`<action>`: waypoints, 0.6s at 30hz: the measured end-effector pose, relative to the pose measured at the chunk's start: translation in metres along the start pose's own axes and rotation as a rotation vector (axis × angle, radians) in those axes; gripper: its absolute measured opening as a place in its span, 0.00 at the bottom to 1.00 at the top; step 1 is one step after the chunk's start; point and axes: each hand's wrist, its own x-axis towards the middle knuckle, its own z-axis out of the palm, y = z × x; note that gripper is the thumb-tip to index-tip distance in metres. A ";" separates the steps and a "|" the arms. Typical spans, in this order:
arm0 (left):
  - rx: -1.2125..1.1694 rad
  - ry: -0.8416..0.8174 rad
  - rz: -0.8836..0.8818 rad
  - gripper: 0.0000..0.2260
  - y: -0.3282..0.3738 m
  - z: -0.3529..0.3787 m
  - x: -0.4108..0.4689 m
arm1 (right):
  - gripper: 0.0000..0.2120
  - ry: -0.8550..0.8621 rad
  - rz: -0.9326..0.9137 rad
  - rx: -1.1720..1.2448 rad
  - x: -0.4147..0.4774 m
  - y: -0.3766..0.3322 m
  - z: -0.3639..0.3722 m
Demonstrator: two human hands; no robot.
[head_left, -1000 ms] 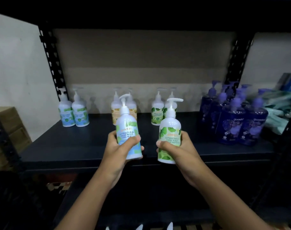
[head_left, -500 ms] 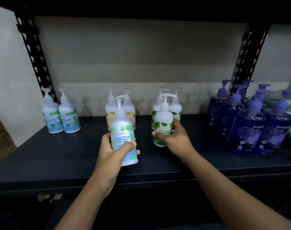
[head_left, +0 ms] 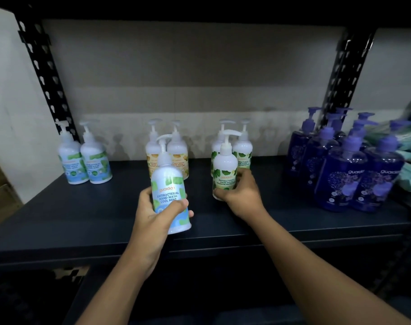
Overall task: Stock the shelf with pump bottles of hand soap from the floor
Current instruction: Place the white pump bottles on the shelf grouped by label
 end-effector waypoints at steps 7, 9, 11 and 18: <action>-0.043 0.035 0.011 0.26 0.001 -0.004 -0.001 | 0.24 0.004 0.010 -0.007 0.002 -0.001 -0.002; -0.045 0.031 0.011 0.25 0.000 -0.005 -0.001 | 0.23 0.003 0.012 -0.019 0.003 -0.001 -0.003; -0.049 0.026 0.013 0.26 -0.001 -0.005 -0.002 | 0.24 -0.009 0.022 -0.034 0.004 -0.001 -0.002; -0.058 0.023 0.017 0.28 -0.002 -0.005 -0.003 | 0.27 -0.018 0.042 -0.059 0.006 -0.005 -0.002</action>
